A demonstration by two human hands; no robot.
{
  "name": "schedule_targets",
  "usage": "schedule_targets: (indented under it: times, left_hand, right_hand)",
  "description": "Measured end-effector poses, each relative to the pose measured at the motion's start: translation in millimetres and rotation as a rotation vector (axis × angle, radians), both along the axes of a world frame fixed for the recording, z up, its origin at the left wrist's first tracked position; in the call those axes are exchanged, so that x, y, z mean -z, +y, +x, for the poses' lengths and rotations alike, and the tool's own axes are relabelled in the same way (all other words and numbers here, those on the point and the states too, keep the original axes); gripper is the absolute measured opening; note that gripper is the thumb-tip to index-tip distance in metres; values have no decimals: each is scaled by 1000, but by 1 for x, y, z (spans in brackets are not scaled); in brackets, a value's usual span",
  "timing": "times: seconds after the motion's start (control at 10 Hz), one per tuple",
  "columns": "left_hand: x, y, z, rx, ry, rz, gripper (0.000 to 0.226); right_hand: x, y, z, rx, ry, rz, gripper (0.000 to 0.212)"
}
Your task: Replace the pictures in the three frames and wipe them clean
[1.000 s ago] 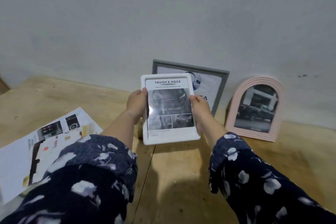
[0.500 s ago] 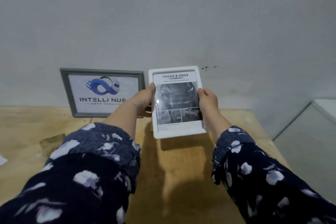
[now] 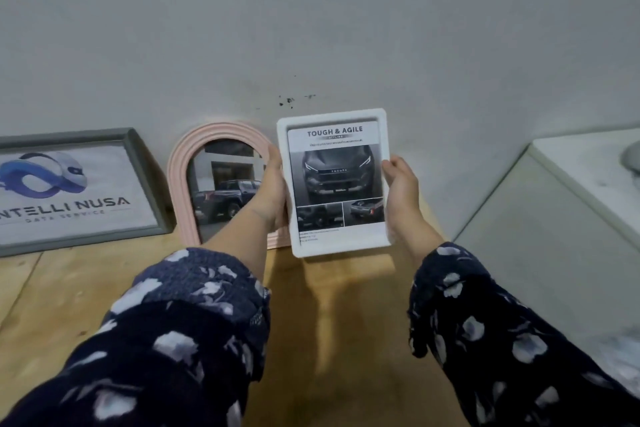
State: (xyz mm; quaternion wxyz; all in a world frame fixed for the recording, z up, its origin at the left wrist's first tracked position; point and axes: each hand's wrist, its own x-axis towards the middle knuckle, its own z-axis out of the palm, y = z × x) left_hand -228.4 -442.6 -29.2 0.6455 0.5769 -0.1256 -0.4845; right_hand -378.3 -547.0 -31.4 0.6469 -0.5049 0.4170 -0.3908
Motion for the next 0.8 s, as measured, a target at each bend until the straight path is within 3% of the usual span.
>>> schedule_targets:
  times: [0.4, 0.6, 0.7, 0.8]
  left_hand:
    - [50, -63, -28, -98, -90, 48, 83]
    - [57, -61, -25, -82, -207, 245, 104]
    - [57, -55, -28, -172, -341, 280, 92]
    - [52, -22, -49, -229, -534, 246, 67]
  right_hand:
    - [54, -48, -25, -11, 19, 45, 25]
    - [60, -50, -31, -86, 74, 32, 39]
    - [63, -48, -37, -165, 136, 90, 66]
    - [64, -15, -57, -179, 430, -28, 72]
